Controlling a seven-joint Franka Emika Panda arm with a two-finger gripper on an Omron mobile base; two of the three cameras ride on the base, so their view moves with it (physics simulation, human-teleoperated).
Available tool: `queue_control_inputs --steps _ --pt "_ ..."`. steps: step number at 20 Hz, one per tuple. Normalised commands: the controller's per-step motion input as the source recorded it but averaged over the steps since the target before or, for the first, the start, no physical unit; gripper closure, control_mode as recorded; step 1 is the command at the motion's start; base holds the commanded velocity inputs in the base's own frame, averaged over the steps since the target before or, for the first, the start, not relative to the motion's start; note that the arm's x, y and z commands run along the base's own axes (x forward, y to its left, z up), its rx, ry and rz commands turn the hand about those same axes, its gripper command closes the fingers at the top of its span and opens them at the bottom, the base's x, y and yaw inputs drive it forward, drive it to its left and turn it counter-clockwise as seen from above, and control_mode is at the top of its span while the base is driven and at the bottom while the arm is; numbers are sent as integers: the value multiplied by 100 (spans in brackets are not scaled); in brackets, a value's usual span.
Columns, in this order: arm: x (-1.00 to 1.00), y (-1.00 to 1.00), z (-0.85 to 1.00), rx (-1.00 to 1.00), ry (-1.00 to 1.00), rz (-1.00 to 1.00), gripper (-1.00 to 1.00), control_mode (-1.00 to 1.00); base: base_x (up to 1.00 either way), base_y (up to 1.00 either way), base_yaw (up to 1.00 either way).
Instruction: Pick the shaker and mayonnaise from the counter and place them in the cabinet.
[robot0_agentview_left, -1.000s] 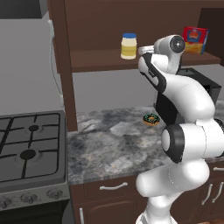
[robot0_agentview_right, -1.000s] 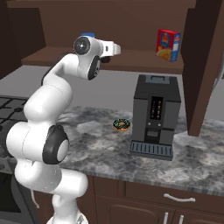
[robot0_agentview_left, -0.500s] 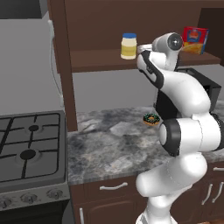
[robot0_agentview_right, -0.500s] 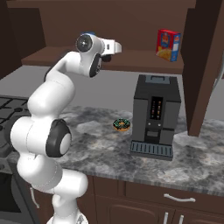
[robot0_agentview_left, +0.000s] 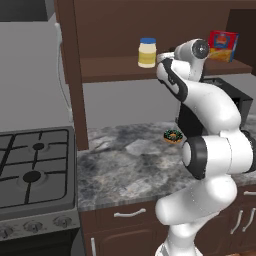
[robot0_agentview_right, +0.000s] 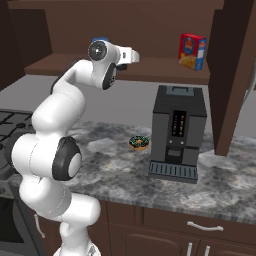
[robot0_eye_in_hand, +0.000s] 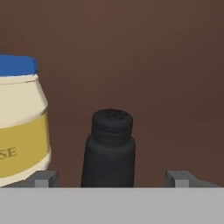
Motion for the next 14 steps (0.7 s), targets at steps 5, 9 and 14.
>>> queue_control_inputs --steps 5,9,14 --pt "-41 0 -3 0 -1 3 -100 -100 0 0 0" --pt "-73 0 0 1 -5 3 -100 -100 0 0 0" --pt "-76 0 0 0 -4 3 -100 -100 0 0 0"
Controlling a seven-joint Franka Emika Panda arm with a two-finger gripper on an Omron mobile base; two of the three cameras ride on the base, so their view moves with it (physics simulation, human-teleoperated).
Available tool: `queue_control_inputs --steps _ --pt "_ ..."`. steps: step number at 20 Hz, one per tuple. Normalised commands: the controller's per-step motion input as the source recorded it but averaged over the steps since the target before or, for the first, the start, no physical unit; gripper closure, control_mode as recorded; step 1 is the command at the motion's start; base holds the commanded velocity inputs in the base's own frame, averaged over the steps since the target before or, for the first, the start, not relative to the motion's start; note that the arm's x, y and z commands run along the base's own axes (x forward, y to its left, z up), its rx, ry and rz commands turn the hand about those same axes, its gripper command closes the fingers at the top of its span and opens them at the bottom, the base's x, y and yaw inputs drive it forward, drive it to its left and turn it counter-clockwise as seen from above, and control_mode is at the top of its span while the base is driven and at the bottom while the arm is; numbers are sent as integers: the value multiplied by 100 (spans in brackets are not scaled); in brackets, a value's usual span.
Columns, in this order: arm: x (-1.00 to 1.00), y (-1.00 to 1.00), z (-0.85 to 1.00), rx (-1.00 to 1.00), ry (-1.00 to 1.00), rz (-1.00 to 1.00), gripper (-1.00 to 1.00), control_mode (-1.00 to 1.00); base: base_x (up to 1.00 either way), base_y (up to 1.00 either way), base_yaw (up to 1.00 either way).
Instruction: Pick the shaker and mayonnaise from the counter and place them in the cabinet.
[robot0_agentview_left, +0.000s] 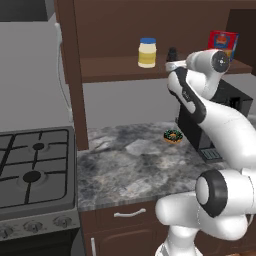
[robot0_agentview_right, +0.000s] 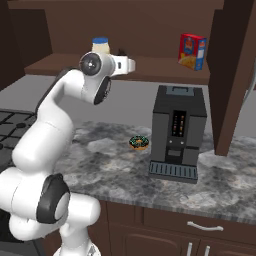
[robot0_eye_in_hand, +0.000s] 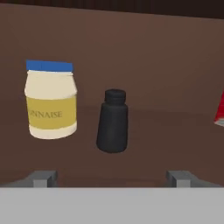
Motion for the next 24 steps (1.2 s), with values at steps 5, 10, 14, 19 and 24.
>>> queue_control_inputs --steps 5,10,14,19,24 --pt "-75 0 0 0 0 3 -100 -100 0 0 0" --pt "-67 0 -3 0 1 2 -100 -100 0 0 0" --pt "-44 2 -33 0 12 1 -100 -100 0 0 0" --pt "-21 10 -66 1 24 0 -100 -100 0 0 0" --pt "-20 7 -82 2 25 0 -100 -100 0 0 0"
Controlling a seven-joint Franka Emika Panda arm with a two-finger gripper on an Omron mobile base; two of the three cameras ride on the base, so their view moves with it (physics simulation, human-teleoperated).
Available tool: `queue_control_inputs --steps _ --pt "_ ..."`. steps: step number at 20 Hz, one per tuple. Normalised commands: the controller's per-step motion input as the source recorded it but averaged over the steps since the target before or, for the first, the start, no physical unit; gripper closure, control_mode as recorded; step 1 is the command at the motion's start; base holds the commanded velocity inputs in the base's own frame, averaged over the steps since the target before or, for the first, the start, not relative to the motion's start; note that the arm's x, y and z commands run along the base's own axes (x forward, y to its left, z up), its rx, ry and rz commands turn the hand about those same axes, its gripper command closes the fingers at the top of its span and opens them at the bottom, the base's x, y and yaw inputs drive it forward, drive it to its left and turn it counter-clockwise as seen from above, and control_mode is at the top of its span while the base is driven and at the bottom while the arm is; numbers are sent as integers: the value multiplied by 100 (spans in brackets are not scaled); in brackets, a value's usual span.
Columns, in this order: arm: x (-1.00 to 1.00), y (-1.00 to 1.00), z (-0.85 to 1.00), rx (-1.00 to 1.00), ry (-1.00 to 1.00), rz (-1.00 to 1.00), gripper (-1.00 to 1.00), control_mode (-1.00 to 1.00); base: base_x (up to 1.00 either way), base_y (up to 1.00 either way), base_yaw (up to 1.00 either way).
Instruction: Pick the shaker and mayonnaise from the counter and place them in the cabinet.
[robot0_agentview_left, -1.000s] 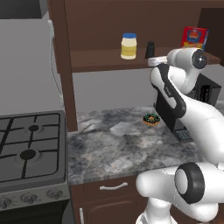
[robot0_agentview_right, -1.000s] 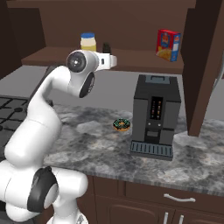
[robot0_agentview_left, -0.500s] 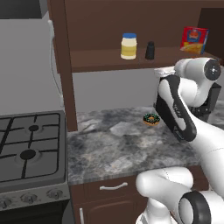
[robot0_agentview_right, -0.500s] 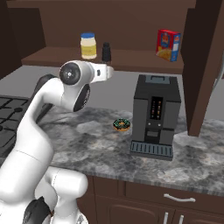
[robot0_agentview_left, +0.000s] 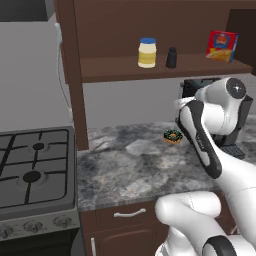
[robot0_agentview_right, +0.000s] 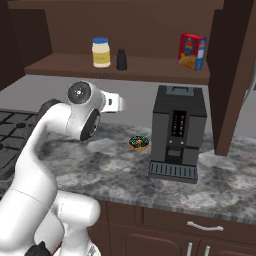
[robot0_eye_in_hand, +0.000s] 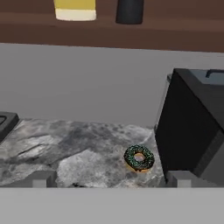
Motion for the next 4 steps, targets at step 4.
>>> queue_control_inputs --steps 4 --pt "-28 3 -93 6 22 0 -100 -100 0 0 0"
